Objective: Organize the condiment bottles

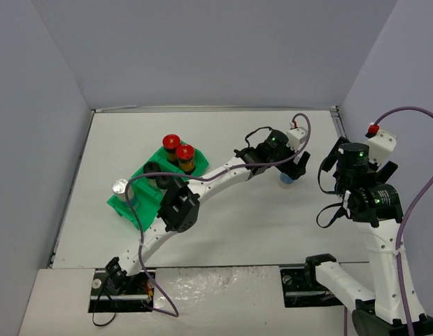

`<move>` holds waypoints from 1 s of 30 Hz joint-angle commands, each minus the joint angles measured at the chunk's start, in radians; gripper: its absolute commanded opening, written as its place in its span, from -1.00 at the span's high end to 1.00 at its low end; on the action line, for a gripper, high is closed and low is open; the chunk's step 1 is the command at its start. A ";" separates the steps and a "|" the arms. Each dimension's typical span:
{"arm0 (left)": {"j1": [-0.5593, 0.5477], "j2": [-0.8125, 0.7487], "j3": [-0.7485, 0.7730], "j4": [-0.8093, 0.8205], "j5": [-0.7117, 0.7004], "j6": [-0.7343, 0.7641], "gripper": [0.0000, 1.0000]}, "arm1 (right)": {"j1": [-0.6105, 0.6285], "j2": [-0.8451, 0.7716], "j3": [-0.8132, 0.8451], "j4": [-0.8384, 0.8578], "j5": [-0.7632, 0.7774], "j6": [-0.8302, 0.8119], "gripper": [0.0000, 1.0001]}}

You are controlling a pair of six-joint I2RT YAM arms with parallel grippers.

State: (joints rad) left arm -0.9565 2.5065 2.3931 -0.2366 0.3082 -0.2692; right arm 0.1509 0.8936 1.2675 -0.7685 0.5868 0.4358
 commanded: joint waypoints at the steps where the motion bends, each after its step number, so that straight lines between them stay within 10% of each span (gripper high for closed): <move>1: -0.008 -0.032 0.072 0.029 -0.018 0.001 -0.59 | -0.005 0.000 0.007 0.018 0.031 -0.013 -1.00; 20: -0.002 -0.009 0.070 -0.010 -0.038 0.015 -0.28 | -0.005 0.002 0.003 0.017 0.024 -0.014 -1.00; 30: -0.001 -0.027 0.077 -0.022 -0.062 0.025 1.00 | -0.005 -0.001 -0.007 0.020 0.025 -0.015 -1.00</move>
State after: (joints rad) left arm -0.9554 2.5340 2.4114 -0.2753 0.2621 -0.2559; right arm 0.1509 0.8925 1.2665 -0.7686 0.5862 0.4355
